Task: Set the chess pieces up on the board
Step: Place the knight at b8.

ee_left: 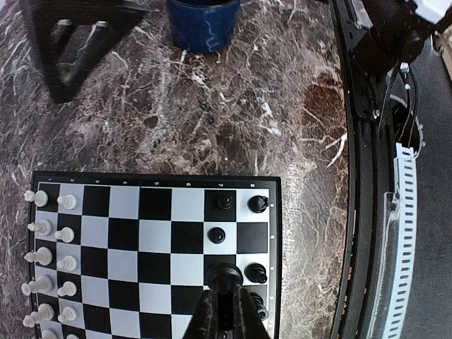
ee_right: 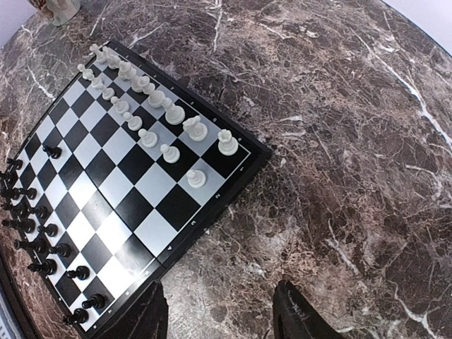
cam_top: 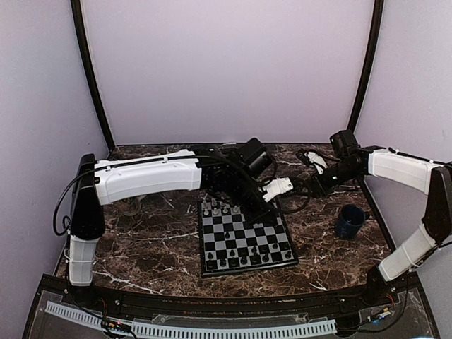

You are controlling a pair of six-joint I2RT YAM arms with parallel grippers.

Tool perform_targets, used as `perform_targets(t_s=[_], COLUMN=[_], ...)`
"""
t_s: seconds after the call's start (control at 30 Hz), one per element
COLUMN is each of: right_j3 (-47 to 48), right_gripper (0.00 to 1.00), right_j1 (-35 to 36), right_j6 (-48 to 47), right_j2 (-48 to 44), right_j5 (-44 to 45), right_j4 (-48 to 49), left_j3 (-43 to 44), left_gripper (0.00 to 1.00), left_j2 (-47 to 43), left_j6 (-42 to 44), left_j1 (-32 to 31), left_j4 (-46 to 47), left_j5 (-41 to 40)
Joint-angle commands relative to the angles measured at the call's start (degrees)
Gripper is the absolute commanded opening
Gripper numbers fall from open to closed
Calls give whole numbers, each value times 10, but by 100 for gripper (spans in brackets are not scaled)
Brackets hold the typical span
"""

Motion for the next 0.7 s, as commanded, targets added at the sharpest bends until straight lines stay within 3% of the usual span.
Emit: perform_targets(t_s=[0.0, 0.67], right_j3=[-2, -9], right_gripper=[52, 52], right_j1=[-3, -3], right_j6=[2, -6], right_j2=[1, 9], right_j5=[6, -9], right_j4=[30, 23], left_j3=[63, 119], left_gripper=[2, 2], left_j2=[35, 146], left_j6=[78, 88], left_j1=[-36, -79], left_j4=[-93, -99], left_j5=[-62, -82])
